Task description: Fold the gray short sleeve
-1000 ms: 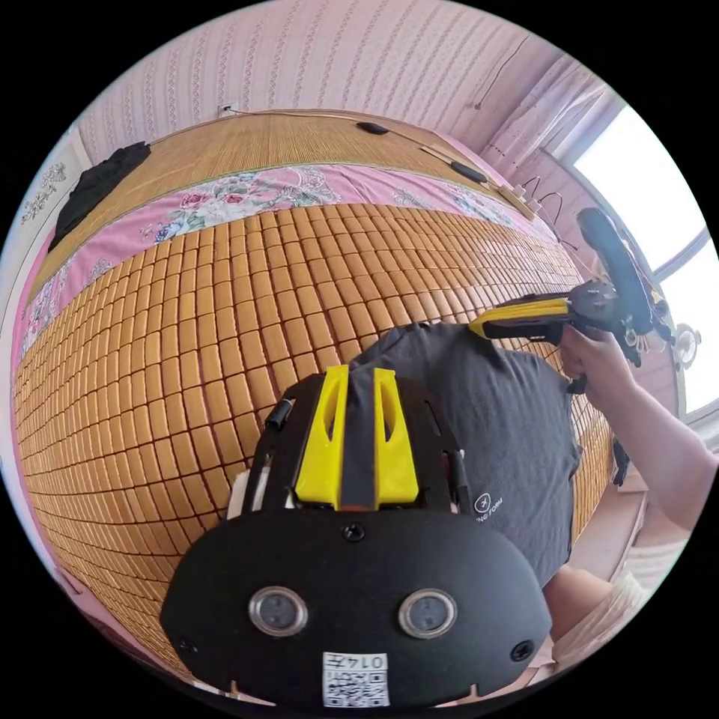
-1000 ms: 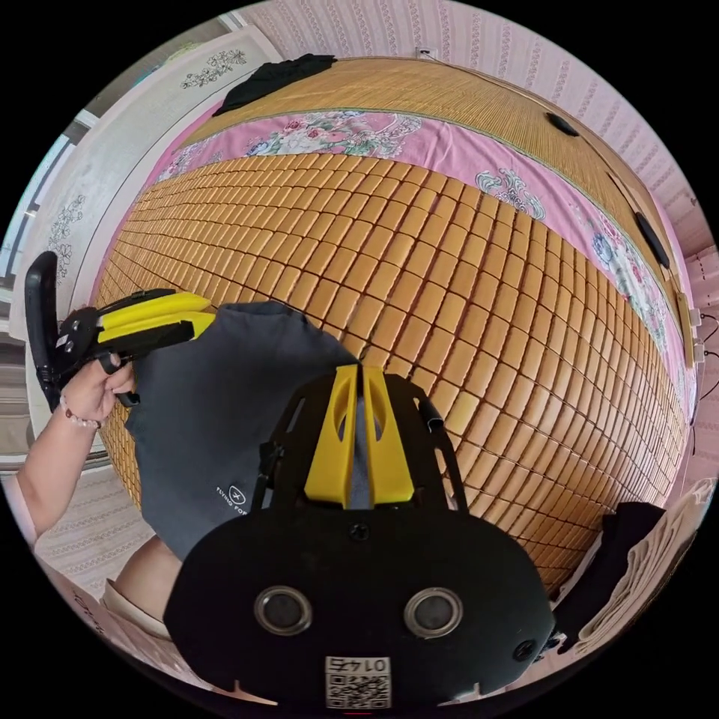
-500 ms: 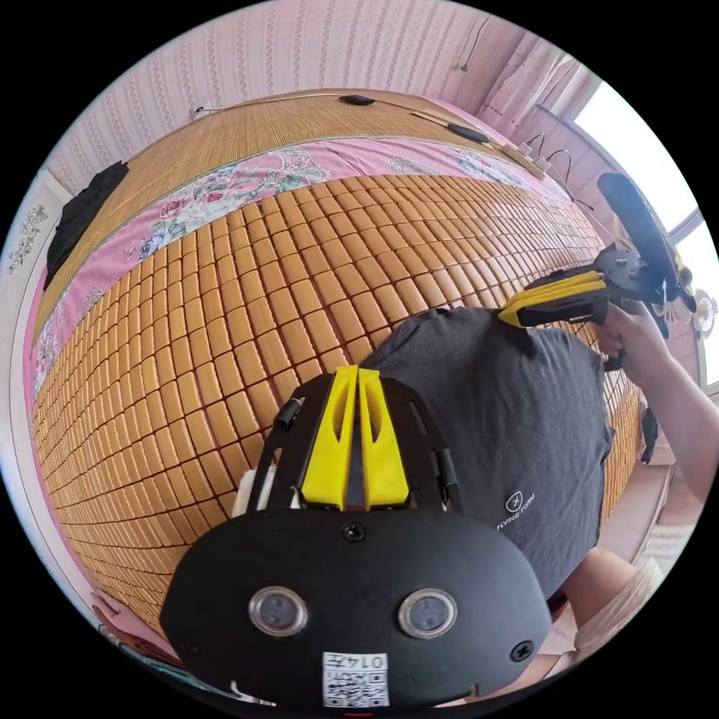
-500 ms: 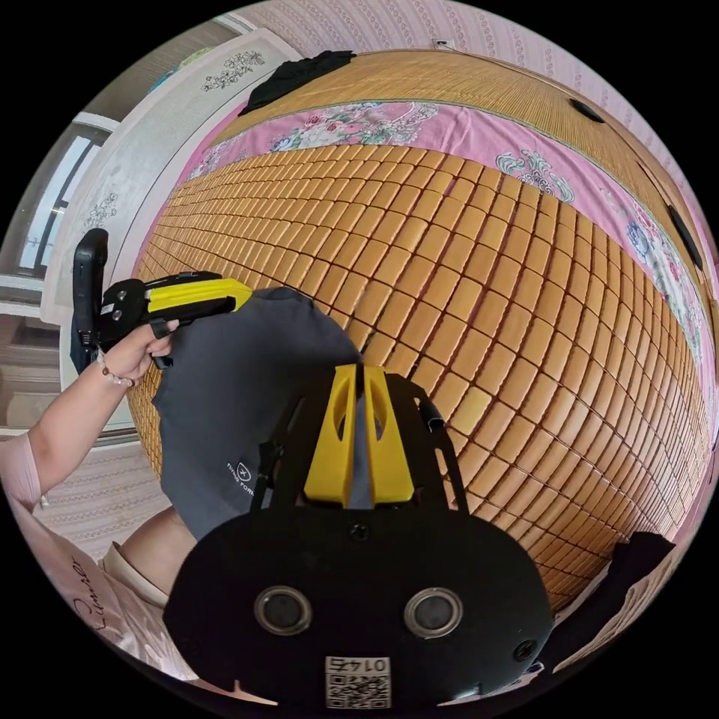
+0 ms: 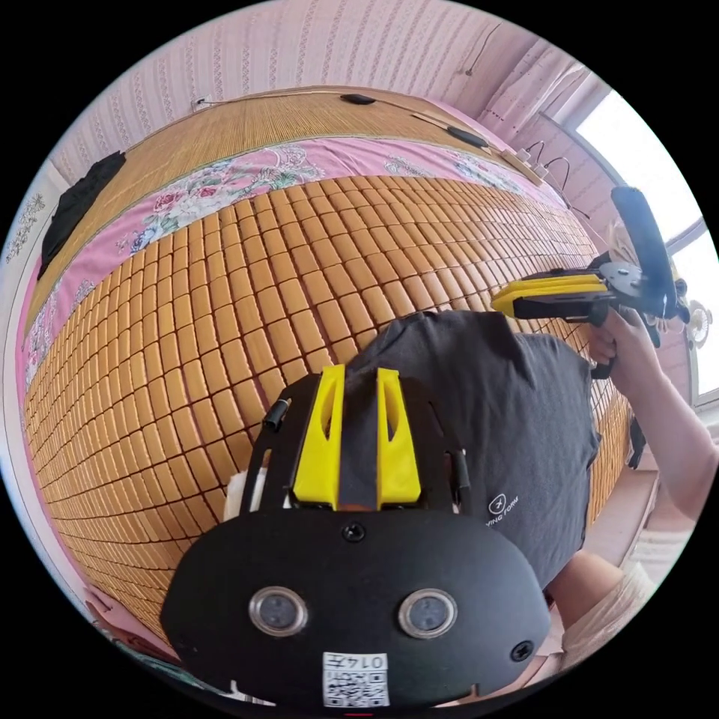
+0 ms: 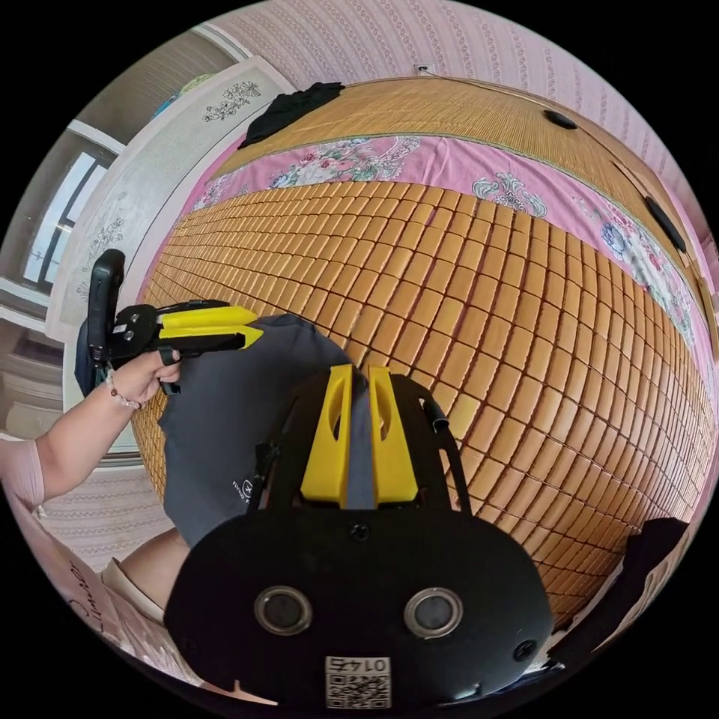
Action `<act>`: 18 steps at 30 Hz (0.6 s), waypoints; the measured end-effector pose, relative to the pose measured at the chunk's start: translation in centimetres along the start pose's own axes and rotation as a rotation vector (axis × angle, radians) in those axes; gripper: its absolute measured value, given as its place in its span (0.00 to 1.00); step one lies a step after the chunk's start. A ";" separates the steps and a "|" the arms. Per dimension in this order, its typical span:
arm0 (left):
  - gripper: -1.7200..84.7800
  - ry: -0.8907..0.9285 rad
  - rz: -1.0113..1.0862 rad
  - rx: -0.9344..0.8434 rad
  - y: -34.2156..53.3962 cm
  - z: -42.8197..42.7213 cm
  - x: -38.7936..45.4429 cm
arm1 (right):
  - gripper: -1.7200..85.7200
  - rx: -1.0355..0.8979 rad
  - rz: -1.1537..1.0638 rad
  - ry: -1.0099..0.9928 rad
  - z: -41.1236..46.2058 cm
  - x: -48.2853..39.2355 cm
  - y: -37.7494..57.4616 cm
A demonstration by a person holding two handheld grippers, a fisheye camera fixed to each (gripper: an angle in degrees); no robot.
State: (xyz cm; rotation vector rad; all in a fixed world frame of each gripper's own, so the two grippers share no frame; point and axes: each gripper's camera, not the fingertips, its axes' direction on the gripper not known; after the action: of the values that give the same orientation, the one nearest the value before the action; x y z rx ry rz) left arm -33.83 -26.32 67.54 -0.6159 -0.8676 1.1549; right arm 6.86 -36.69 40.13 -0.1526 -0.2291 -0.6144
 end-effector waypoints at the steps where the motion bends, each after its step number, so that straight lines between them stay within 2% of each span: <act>1: 0.05 -0.012 0.019 0.023 0.3 -0.2 0.2 | 0.03 -0.052 -0.002 0.012 1.0 -0.2 -0.2; 6: 0.02 -0.051 0.017 0.089 1.8 -1.0 0.8 | 0.02 0.004 -0.017 0.048 1.1 -1.3 0.1; 8: 0.03 -0.031 -0.009 0.045 2.3 0.2 0.7 | 0.02 -0.035 -0.010 0.057 2.2 -1.5 -0.1; 12: 0.07 0.014 -0.100 0.083 4.2 -0.3 -0.3 | 0.02 -0.011 0.019 0.086 2.5 -2.0 0.1; 18: 0.08 -0.007 -0.101 0.203 12.6 -5.3 -0.4 | 0.02 0.197 -0.014 0.178 -2.9 -5.3 7.5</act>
State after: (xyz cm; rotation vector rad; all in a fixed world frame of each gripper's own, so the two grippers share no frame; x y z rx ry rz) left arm -36.00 -22.80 54.55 -0.3981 -0.7674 1.1371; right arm 7.50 -28.33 35.44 0.0930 -0.1177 -0.6124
